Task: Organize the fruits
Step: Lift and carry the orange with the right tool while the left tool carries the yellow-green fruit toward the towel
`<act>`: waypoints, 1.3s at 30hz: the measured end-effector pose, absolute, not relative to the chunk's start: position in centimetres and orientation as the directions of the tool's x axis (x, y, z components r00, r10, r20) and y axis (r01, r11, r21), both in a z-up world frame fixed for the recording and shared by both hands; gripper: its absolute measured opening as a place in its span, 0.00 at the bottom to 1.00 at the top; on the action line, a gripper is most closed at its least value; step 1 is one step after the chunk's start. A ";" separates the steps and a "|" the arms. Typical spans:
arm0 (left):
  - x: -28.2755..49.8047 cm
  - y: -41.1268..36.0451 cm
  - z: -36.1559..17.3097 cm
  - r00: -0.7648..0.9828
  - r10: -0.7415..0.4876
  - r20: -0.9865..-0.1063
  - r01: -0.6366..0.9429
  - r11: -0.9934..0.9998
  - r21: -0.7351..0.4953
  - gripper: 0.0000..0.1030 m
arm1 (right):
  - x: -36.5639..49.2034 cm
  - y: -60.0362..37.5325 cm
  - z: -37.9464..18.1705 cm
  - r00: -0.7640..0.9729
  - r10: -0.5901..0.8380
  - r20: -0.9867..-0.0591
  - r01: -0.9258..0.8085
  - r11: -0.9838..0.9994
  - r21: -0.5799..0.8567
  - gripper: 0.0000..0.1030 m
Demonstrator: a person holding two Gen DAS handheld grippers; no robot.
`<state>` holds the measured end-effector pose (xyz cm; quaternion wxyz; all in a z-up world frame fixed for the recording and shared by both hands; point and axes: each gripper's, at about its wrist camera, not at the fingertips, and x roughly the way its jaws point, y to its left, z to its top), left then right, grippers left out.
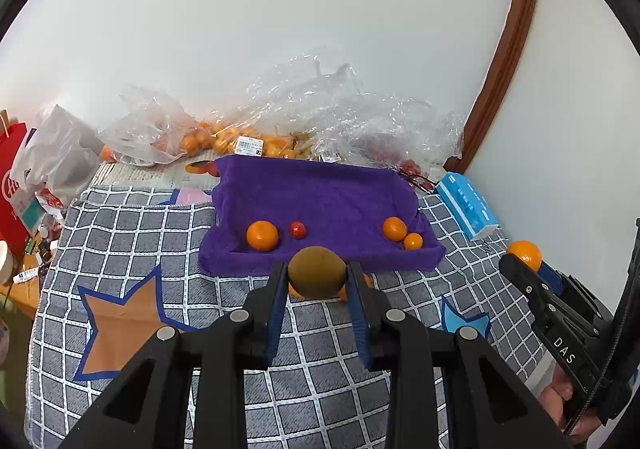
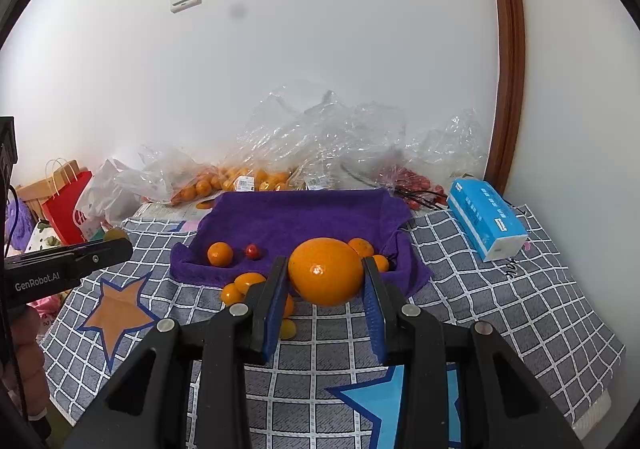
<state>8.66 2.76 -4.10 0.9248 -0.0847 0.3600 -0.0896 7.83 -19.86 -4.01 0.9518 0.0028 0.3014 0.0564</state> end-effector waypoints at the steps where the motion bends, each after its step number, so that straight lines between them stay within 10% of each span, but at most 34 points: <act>1: 8.7 2.7 -4.1 0.724 -0.227 -0.651 0.105 0.970 -0.221 0.27 | 7.9 -19.9 -4.0 0.811 0.110 -0.574 -0.106 0.994 0.039 0.34; 39: 12.4 3.6 -4.5 0.722 -0.229 -0.653 0.101 0.968 -0.229 0.27 | 11.1 -19.5 -4.7 0.806 0.101 -0.584 -0.104 0.994 0.028 0.35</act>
